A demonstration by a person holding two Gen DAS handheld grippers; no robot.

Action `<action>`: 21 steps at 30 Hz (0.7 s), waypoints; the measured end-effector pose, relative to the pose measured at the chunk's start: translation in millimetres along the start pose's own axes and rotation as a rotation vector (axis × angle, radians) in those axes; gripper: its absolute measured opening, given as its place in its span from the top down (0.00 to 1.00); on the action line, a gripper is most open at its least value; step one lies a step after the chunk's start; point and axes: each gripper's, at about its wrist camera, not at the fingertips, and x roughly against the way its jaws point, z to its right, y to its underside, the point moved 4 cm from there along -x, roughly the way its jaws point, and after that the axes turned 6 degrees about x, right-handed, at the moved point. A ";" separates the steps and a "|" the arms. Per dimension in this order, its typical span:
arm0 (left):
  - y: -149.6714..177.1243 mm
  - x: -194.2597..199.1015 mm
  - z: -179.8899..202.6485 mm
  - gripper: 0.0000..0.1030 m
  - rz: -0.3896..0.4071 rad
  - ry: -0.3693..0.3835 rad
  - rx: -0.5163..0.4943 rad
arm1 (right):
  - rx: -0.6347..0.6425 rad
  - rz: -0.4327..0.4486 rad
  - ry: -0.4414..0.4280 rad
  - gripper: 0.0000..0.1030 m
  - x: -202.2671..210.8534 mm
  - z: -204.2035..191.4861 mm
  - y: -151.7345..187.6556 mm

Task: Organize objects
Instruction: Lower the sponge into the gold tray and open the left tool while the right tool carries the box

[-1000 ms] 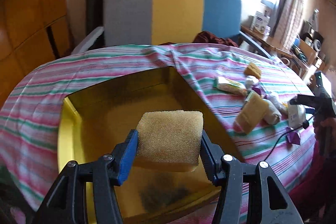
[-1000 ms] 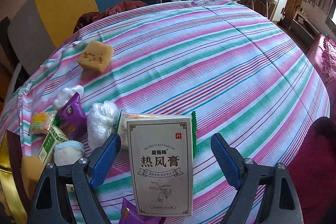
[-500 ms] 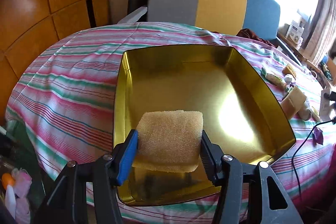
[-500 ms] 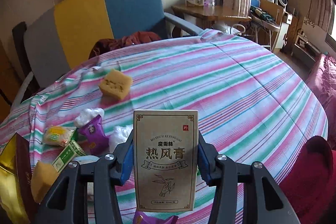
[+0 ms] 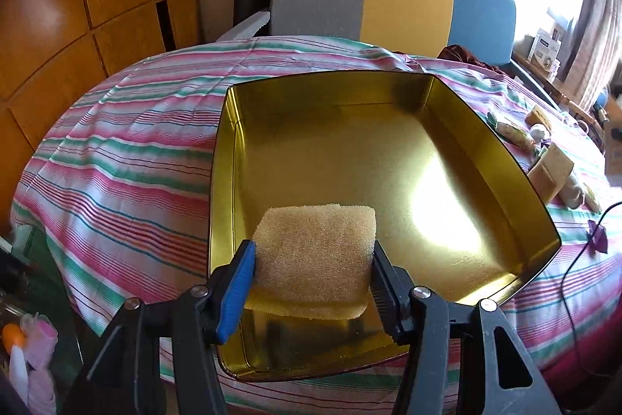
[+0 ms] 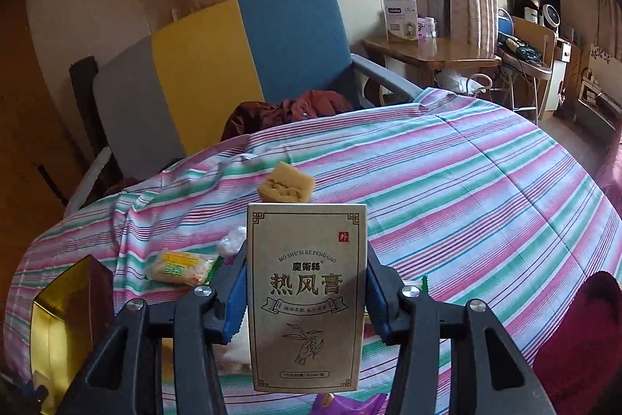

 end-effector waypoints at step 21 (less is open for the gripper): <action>4.6 -5.0 -6.9 0.44 0.014 -0.006 0.014 | 0.323 -0.115 -0.429 0.50 14.6 -223.3 31.7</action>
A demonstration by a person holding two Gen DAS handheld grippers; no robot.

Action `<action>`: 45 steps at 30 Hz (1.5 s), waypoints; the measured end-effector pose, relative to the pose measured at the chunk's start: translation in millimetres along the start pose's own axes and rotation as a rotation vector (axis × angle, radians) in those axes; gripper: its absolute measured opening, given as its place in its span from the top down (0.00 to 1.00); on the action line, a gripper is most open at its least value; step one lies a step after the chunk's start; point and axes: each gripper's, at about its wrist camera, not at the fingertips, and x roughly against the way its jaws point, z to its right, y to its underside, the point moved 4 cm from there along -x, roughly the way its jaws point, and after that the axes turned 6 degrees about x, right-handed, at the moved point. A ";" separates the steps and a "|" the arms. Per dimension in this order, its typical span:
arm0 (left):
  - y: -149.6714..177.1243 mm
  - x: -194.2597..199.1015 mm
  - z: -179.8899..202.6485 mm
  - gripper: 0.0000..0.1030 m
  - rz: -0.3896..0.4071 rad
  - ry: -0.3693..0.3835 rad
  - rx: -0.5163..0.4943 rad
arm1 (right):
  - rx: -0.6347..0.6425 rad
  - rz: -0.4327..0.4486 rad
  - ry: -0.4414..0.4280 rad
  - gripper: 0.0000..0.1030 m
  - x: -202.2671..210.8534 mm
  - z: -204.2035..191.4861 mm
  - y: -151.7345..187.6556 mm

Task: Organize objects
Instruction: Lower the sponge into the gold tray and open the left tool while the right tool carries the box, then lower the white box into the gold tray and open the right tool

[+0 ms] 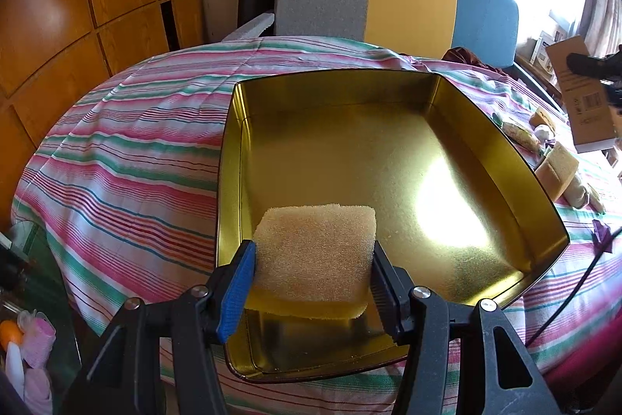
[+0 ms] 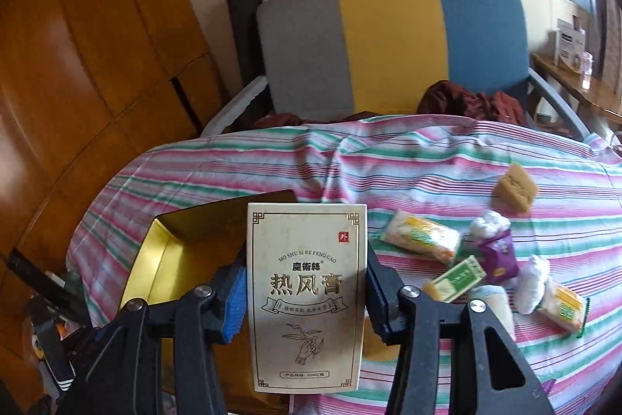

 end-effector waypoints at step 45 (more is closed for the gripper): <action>-13.5 36.5 -49.3 0.21 0.130 -0.063 0.134 | -0.012 -0.327 -0.225 0.50 -131.2 -100.6 16.6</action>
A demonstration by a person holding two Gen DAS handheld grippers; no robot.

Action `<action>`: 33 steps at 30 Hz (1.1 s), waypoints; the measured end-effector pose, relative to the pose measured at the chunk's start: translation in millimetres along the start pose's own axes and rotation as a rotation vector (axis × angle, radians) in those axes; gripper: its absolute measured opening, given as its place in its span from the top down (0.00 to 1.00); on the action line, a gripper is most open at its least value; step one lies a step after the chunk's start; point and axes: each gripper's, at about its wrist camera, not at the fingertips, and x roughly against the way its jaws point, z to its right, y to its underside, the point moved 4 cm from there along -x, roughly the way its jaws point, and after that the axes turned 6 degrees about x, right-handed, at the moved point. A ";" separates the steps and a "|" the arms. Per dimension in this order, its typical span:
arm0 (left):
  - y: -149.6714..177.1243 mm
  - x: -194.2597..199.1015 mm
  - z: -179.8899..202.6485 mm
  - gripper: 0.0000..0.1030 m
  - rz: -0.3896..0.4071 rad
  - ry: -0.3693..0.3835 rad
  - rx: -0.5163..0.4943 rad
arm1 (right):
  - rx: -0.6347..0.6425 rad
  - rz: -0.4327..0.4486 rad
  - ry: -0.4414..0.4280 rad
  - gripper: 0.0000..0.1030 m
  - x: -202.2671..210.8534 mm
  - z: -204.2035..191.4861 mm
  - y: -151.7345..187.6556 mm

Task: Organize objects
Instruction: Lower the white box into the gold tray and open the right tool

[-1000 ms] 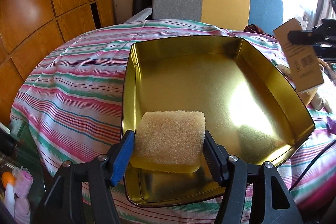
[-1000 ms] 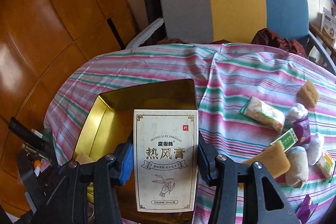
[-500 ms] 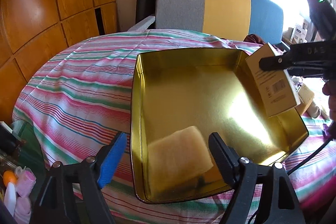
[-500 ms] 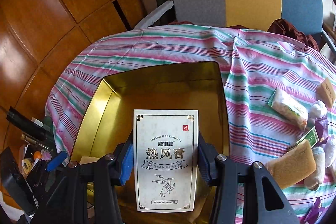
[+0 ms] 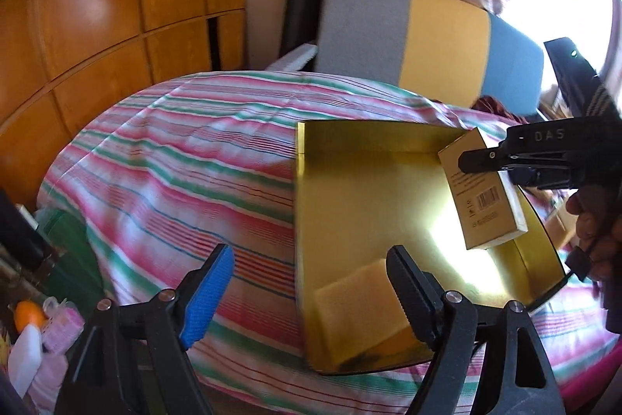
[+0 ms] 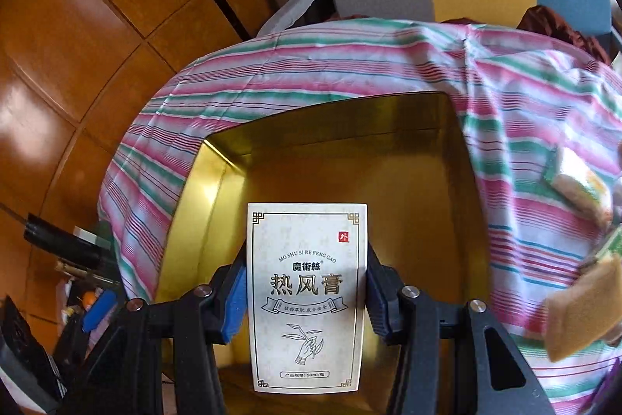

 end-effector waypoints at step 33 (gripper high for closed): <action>-7.9 8.0 -42.4 0.16 0.032 -0.082 0.129 | 0.016 0.044 -0.048 0.40 -1.2 -32.4 9.8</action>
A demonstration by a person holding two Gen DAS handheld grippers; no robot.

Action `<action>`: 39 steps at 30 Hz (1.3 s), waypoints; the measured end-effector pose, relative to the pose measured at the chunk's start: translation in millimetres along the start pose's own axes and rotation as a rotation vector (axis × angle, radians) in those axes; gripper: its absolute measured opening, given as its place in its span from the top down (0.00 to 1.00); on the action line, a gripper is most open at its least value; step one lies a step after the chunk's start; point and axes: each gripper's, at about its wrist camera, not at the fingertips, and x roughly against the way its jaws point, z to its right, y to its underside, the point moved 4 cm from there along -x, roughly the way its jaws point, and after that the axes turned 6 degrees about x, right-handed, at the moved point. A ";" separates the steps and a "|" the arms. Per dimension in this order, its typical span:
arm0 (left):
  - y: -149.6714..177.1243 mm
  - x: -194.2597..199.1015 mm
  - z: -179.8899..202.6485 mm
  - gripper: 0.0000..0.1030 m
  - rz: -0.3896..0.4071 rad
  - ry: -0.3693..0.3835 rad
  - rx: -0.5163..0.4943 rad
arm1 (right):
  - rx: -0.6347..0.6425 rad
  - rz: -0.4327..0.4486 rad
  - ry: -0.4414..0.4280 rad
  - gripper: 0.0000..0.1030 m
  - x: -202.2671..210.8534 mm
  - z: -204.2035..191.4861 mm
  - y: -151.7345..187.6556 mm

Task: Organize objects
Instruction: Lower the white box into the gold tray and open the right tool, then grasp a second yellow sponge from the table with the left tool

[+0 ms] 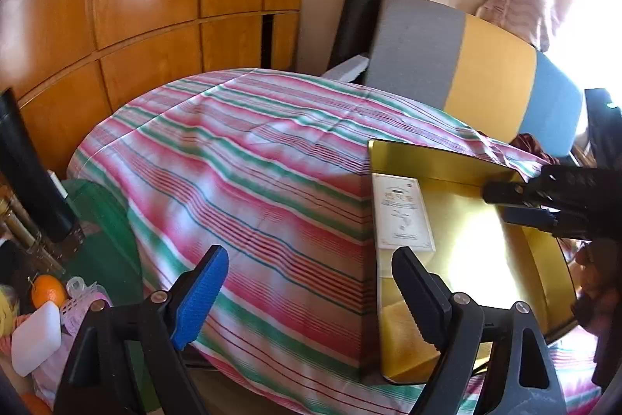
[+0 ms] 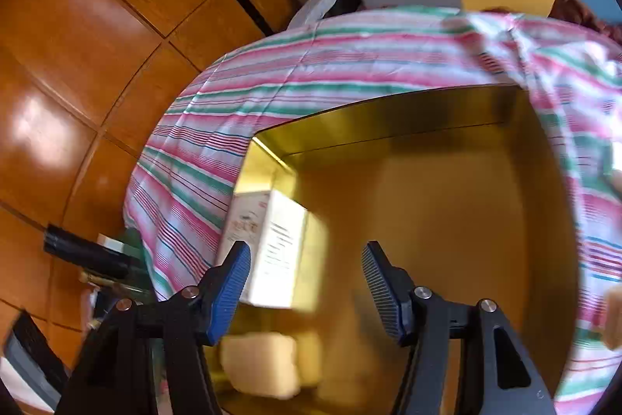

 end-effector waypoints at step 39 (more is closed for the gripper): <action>52.2 21.9 321.1 0.14 -0.062 0.524 -0.691 | -0.545 0.328 0.420 0.28 253.4 291.5 175.9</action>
